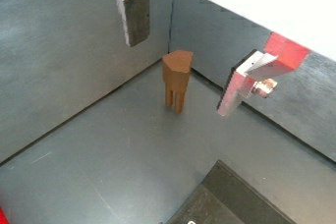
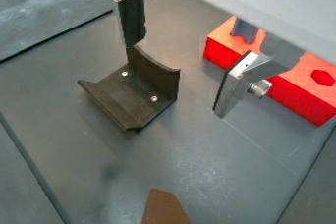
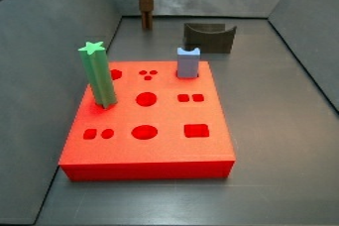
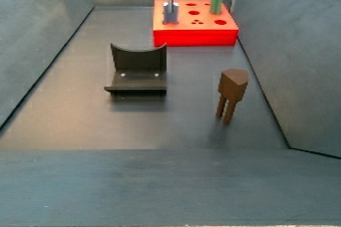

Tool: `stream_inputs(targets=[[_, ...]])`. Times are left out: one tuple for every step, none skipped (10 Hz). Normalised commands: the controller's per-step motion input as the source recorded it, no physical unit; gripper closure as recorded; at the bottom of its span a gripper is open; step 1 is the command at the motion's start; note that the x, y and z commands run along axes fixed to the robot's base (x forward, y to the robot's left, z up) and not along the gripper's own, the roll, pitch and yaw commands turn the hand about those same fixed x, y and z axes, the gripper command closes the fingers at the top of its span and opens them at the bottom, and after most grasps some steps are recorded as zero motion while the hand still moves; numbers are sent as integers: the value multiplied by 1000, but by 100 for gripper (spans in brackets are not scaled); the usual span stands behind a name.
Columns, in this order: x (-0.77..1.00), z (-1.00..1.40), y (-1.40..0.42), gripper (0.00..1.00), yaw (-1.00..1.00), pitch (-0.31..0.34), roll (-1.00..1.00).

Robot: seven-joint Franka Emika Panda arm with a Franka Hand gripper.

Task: Pick up the 3 prong object. Move up. Move to above the board. Insert the 3 prong object.
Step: Pick up the 3 prong object.

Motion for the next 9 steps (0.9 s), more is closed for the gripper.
stream_inputs(targets=[[-340, 0, 0, 0, 0, -19, 0], [-531, -77, 186, 0, 9, -71, 0], [-754, -69, 351, 0, 117, -101, -7], [-709, -49, 549, 0, 203, -70, -46], [-449, -63, 746, 0, 289, -60, -101], [-243, -260, 629, 0, 206, -129, -41], [-60, -569, 320, 0, 106, -169, 33], [-46, -740, 120, 0, 43, -217, 121], [-57, -757, 26, 0, 29, -201, 144]])
